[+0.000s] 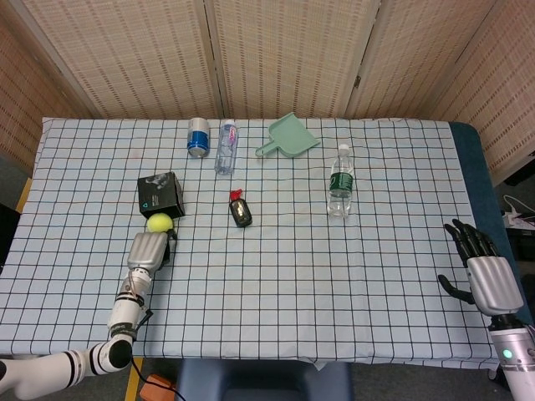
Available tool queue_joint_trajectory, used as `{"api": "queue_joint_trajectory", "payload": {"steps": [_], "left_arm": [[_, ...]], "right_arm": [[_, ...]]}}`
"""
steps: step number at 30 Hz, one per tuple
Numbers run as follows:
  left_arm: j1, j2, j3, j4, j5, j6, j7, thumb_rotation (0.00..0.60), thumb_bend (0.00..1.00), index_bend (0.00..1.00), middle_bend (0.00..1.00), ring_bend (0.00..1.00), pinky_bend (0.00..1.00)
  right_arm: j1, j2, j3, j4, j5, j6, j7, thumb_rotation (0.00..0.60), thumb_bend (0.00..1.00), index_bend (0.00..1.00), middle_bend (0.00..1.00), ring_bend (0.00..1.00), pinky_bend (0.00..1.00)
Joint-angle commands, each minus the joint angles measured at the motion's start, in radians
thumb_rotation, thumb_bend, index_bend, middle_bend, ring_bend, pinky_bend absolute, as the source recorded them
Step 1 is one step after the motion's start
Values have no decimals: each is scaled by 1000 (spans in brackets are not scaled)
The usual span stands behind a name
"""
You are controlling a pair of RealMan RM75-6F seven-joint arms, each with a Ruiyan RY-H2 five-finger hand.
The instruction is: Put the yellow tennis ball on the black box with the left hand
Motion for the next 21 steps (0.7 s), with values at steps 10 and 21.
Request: {"api": "queue_joint_trajectory", "payload": {"steps": [10,21], "left_arm": [[-30,-16,0,60,-28,-38,25,600,707,265,312,330,653],[-47,-8,7,69,-37,-65,25,600,573,44,101,129,367]], "right_arm": [[1,-1,1,3,5,-4,-2,600,205,55,0,0,96],[3,-2,1,4,9,-10,-4,600,205,55,0,0,96]]}}
